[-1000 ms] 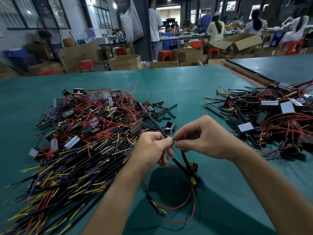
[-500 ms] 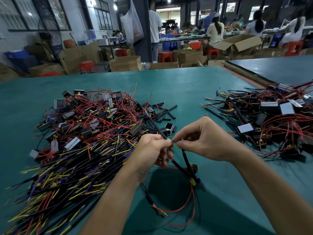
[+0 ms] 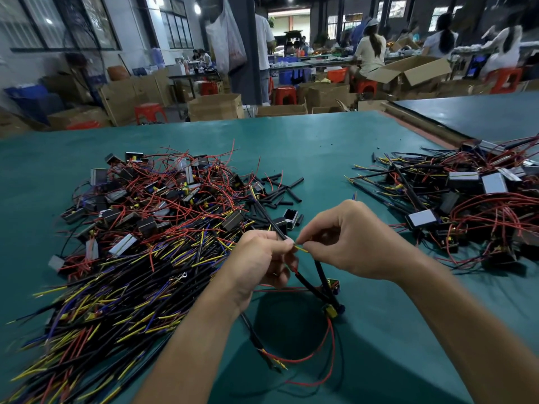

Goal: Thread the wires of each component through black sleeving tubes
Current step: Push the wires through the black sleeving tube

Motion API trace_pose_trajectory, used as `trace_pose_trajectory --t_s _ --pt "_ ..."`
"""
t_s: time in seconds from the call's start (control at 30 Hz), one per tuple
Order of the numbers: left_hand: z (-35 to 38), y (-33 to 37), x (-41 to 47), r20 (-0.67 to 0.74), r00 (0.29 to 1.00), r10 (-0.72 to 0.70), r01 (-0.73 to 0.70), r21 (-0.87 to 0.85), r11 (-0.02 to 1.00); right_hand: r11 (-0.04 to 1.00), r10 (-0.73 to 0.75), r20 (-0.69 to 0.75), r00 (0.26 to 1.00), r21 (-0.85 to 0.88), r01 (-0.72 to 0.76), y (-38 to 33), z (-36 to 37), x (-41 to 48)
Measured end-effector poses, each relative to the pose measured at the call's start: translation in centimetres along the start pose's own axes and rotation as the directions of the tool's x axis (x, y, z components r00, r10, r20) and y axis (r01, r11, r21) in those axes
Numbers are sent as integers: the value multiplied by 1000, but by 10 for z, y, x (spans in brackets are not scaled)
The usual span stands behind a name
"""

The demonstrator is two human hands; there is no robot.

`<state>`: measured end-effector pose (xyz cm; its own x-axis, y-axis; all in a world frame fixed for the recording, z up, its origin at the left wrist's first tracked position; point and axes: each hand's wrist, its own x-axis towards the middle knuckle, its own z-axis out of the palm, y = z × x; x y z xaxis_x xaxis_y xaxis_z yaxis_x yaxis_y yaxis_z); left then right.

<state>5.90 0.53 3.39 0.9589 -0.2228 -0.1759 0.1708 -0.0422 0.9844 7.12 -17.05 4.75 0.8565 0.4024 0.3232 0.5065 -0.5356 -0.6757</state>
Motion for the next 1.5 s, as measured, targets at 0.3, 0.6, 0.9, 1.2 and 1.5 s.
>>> trace_pose_trajectory --t_s 0.3,0.6,0.9,1.2,1.5 --pt "6 -5 2 -97 979 182 -158 210 965 1000 20 -22 1000 8 -19 -2 -1 -1" --pt "3 -7 3 -83 970 229 -212 180 961 990 -4 -3 1000 141 4 5 1 2" --pt "1 -6 1 -28 975 222 -218 113 969 957 105 148 983 252 -140 15 0 5" --pt "-1 -2 -1 -4 984 179 -178 81 981 989 53 118 992 129 -69 7 3 4" --pt "3 -6 2 -78 952 296 -286 116 951 964 216 62 974 147 -223 1 10 5"
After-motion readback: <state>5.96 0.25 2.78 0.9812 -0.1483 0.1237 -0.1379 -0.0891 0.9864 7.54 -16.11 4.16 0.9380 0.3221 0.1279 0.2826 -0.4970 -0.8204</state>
